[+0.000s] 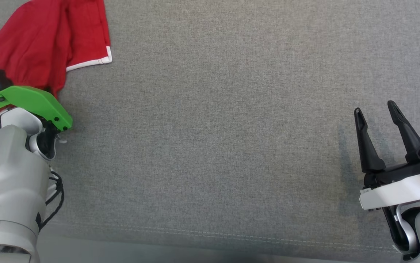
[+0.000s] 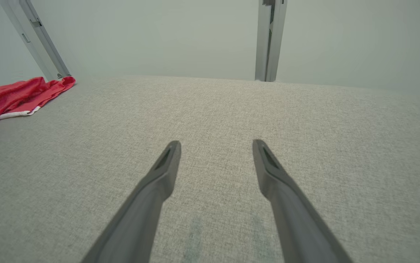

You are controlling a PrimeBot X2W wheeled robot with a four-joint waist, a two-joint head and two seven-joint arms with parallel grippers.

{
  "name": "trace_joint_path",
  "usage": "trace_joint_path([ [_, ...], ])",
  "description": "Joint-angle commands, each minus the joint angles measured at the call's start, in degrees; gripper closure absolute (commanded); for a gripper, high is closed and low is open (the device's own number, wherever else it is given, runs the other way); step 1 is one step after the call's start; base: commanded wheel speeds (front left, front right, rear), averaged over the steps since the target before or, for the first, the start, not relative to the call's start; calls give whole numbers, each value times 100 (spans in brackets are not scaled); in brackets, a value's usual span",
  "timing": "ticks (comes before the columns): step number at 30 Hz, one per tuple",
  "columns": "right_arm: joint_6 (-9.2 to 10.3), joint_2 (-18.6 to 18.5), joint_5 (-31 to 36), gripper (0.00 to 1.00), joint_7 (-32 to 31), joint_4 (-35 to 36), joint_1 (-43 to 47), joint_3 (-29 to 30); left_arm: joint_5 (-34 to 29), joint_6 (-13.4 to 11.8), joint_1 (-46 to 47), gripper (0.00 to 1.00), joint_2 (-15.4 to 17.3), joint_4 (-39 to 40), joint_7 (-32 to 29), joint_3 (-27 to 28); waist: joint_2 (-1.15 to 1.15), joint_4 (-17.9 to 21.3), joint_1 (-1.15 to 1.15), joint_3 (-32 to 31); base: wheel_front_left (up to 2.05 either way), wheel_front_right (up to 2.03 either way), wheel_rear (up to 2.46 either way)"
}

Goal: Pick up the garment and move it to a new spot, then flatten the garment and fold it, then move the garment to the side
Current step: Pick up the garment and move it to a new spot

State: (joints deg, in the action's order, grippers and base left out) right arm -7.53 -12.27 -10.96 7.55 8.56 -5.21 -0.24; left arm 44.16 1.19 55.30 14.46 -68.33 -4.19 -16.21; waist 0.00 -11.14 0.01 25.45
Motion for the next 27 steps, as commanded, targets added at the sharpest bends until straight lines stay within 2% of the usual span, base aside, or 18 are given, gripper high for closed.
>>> trace_joint_path([
  [1,8,-21,-41,0,-20,-6,-38,27,-73,-10,151,100,77,11,170,-20,0,-30,-1,-60,0,0,0],
  [7,9,48,-48,0,-5,-46,108,54,-404,-71,375,100,185,292,1378,-174,0,-103,-1,-358,0,0,0],
  [12,9,152,-68,0,27,-99,166,10,-695,-202,514,100,271,847,1848,-292,0,-87,-1,-666,0,0,0],
  [17,9,298,-62,0,137,-195,294,-65,-993,-376,188,100,325,1935,1933,-360,0,53,-1,-1068,0,0,0],
  [22,9,410,-44,0,183,-307,383,-280,-1252,-692,-463,100,379,3416,1928,-510,0,324,-1,-1468,0,0,0],
  [27,9,445,0,0,216,-329,458,-454,-1425,-1072,-1321,100,481,4904,1477,-772,0,641,-1,-1726,0,0,0],
])
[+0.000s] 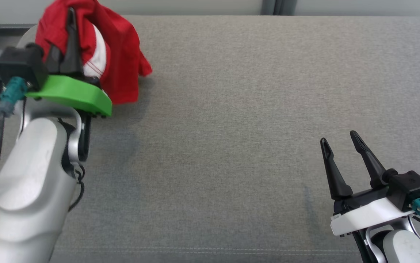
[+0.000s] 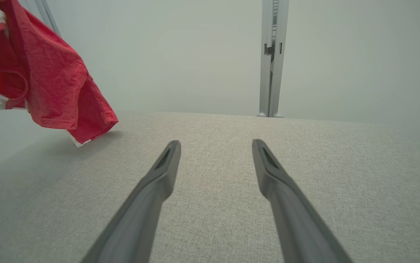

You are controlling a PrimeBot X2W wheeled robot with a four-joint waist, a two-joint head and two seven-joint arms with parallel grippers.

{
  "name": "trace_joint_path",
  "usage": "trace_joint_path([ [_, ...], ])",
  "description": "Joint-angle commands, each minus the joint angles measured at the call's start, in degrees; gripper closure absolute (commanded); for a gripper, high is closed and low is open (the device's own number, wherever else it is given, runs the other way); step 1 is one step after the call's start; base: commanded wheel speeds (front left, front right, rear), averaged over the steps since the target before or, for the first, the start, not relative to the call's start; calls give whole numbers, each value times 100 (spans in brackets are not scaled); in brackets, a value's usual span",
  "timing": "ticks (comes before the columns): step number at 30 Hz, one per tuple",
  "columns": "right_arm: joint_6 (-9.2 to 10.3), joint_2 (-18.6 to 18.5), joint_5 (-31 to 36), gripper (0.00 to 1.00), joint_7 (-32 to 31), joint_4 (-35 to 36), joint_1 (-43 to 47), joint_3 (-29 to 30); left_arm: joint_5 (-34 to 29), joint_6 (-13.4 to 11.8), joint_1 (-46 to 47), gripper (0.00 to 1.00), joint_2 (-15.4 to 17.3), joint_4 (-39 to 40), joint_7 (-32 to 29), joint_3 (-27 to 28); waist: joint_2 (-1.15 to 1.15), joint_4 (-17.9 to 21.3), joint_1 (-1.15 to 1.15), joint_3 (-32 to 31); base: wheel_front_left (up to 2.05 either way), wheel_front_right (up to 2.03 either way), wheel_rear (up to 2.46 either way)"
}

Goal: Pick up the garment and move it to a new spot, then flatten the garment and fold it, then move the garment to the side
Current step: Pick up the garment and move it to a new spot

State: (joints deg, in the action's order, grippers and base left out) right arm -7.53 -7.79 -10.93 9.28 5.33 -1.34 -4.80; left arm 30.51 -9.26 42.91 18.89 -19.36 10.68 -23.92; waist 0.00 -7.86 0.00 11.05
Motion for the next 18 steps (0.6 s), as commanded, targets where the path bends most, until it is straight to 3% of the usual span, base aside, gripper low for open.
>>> trace_joint_path([
  [1,9,16,7,0,42,-12,88,-29,-75,-100,-271,100,76,284,-130,-61,0,397,0,-341,0,0,0],
  [5,9,29,2,0,61,22,116,-54,-122,-351,-871,100,183,1189,-525,-249,0,689,0,-491,0,0,0],
  [10,9,62,-11,0,16,79,195,-86,-91,-543,-1407,100,195,1746,-861,-452,0,1074,0,-667,0,0,0],
  [18,9,156,-84,0,-3,206,190,-48,52,-429,-1427,100,-149,1512,-1058,-804,0,1913,0,-584,0,0,0],
])
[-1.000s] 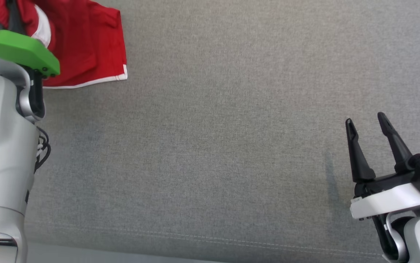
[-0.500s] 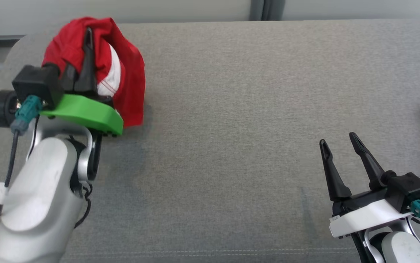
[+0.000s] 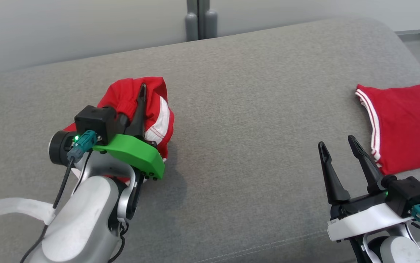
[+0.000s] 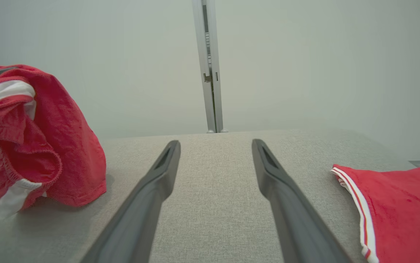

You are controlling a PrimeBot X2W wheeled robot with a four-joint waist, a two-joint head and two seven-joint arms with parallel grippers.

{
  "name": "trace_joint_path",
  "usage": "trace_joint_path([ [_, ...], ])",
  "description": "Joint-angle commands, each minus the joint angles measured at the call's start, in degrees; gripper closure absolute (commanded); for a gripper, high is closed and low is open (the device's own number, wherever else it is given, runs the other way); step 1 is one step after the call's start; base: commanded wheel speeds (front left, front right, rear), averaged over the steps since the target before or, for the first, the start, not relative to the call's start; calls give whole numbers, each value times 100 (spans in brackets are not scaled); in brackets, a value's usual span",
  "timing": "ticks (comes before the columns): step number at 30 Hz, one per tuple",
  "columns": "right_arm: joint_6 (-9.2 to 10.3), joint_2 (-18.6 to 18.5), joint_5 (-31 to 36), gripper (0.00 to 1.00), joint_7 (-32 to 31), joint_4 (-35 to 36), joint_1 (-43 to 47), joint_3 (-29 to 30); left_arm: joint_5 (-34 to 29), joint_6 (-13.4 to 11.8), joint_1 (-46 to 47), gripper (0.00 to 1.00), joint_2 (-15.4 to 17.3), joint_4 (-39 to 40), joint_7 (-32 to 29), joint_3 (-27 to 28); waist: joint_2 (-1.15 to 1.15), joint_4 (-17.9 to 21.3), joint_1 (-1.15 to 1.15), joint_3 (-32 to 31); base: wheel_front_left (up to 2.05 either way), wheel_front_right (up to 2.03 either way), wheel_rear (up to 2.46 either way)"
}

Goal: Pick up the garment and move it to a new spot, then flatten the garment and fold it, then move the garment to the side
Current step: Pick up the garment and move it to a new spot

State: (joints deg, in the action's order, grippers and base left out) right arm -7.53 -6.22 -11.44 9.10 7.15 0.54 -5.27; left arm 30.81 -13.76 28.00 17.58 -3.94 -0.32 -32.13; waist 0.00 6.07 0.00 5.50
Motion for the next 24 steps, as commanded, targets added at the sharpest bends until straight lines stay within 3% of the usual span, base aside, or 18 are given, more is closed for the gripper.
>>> trace_joint_path([
  [1,9,13,-52,0,24,37,-12,4,55,62,99,100,-86,-140,22,-38,0,642,0,20,0,0,0],
  [11,9,118,-270,0,231,-128,-194,-92,102,587,709,100,-832,-1518,58,-568,0,1613,0,642,0,0,0],
  [18,9,188,-371,0,423,-325,-387,-109,173,1121,1161,100,-1209,-2821,-64,-982,0,1825,0,1059,0,0,0],
  [24,9,225,-385,0,515,-496,-513,-98,315,1453,1480,100,-1407,-3663,170,-1187,0,1766,0,1202,0,0,0],
])
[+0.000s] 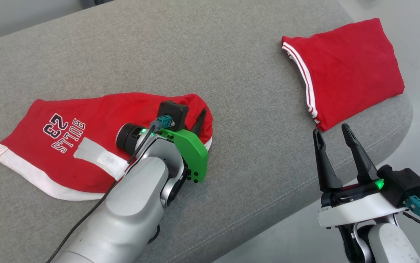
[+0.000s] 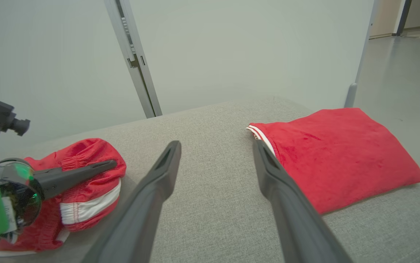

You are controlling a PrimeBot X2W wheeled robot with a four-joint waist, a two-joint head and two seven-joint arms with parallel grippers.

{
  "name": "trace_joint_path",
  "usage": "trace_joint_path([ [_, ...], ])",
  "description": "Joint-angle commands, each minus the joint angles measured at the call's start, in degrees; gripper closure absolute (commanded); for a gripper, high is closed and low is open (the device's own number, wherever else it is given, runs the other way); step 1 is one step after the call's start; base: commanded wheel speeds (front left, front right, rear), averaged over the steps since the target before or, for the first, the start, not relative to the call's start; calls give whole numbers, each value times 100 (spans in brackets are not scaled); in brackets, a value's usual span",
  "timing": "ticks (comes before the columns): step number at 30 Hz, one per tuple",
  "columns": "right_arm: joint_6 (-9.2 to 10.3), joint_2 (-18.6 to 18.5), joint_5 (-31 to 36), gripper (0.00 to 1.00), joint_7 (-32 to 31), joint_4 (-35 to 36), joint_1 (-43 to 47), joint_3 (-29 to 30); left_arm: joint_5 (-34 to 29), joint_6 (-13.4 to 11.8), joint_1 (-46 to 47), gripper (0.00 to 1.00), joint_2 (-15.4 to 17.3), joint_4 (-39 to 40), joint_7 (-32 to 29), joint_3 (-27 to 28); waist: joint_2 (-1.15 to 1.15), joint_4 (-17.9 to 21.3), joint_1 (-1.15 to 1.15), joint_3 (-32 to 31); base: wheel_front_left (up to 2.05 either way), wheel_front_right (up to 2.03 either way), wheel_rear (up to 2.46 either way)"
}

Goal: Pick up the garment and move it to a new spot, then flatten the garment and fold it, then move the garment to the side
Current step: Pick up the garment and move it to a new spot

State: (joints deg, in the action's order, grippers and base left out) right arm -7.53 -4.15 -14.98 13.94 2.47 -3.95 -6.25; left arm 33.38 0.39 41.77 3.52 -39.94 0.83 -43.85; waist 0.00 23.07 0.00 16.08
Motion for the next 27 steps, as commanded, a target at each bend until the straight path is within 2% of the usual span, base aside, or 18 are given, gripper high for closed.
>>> trace_joint_path([
  [1,9,19,-27,0,44,-45,-93,-5,92,82,168,75,-15,-149,133,-34,0,41,0,146,0,0,0],
  [2,9,19,-19,0,51,-70,-118,-6,106,122,235,29,-24,-238,178,-71,0,17,0,148,0,0,0],
  [3,9,19,-19,0,51,-70,-118,-6,106,122,235,29,-24,-238,178,-71,0,17,0,148,0,0,0],
  [4,9,19,-9,0,61,-94,-134,0,112,180,302,0,-37,-290,238,-136,0,-17,0,145,0,0,0],
  [12,9,-14,-78,0,93,-190,-196,61,376,131,610,0,-50,-27,1042,-475,0,-396,0,33,0,0,0],
  [15,9,-70,-56,0,91,-193,-202,81,504,234,625,0,-51,93,940,-634,0,-608,0,-29,0,0,0],
  [17,9,-97,-12,0,85,-199,-196,112,683,368,572,0,-53,168,693,-744,0,-745,0,-80,0,0,0],
  [21,9,-128,18,0,43,-177,-166,148,860,482,493,0,-44,319,212,-908,0,-958,0,-174,0,0,0],
  [27,9,-115,60,0,0,-119,-71,233,933,355,256,0,206,807,40,-909,0,-1175,0,-318,0,0,0],
])
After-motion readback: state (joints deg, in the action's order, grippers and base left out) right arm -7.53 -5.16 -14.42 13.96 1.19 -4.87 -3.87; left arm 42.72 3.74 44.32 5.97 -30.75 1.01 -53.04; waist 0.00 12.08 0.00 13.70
